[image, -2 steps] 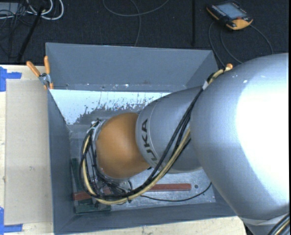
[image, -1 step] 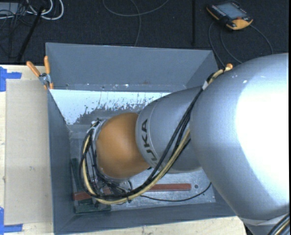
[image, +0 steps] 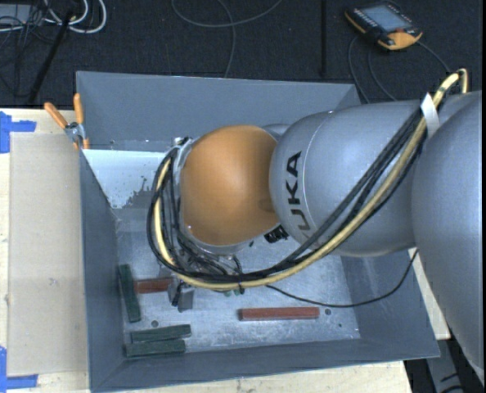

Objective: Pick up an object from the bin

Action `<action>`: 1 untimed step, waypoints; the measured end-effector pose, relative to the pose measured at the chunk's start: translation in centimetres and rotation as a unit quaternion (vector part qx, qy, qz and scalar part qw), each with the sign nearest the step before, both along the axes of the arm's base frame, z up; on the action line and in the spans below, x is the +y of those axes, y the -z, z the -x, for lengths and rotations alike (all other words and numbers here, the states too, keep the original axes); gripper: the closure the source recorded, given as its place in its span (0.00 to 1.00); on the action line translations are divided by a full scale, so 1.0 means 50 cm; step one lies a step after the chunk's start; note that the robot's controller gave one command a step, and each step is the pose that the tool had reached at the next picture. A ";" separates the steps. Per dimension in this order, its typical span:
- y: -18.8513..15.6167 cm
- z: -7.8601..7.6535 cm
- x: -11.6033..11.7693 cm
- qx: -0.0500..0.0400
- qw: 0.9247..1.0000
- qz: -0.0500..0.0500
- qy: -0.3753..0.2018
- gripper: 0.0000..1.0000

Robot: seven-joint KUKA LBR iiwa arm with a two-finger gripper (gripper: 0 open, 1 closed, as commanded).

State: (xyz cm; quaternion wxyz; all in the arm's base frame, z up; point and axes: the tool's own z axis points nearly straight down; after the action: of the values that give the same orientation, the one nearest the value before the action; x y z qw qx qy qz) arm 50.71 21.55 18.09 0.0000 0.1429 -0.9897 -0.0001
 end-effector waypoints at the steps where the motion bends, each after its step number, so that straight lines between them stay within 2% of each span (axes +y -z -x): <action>1: 0.000 0.000 0.000 0.000 1.000 0.000 0.001 1.00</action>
Offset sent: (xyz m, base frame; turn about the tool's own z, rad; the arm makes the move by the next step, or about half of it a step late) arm 0.0000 0.0000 0.0000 0.0000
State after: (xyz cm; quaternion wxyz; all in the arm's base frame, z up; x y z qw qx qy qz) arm 50.71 21.54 18.09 0.0002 0.1419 -0.9899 -0.0002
